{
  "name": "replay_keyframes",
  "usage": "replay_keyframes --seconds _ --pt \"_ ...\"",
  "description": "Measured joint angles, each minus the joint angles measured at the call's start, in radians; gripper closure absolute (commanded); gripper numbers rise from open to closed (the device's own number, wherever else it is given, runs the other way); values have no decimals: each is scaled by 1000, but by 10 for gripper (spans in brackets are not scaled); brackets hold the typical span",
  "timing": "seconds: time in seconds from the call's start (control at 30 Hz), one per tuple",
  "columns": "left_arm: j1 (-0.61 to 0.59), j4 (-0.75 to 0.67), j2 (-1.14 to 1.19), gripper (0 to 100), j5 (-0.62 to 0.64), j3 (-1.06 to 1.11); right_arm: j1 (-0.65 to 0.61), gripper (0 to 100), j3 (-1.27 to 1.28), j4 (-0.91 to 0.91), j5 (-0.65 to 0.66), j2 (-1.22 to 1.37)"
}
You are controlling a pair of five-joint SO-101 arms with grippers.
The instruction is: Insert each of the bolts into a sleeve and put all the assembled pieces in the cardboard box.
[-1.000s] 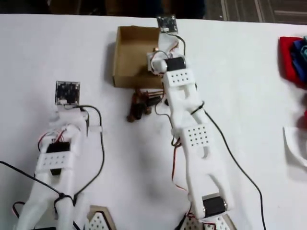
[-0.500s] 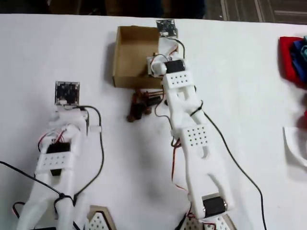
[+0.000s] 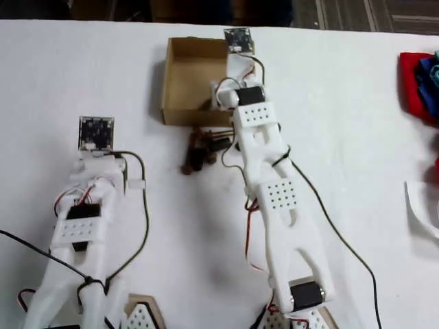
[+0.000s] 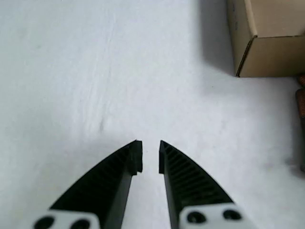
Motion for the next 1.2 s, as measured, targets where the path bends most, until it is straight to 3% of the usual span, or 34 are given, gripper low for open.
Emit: replay_keyframes --seconds 0.2,0.63,0.87,1.03,1.2 --pt "0 0 0 917 0 0 -2 904 -77 68 0 -3" --pt "0 0 0 917 0 0 -2 903 -146 629 0 -252" --pt "0 0 0 917 0 0 0 903 -138 669 0 -413" --pt "0 0 0 917 0 0 0 904 74 669 18 -594" --pt "0 0 0 917 0 0 -28 902 557 669 140 -835"
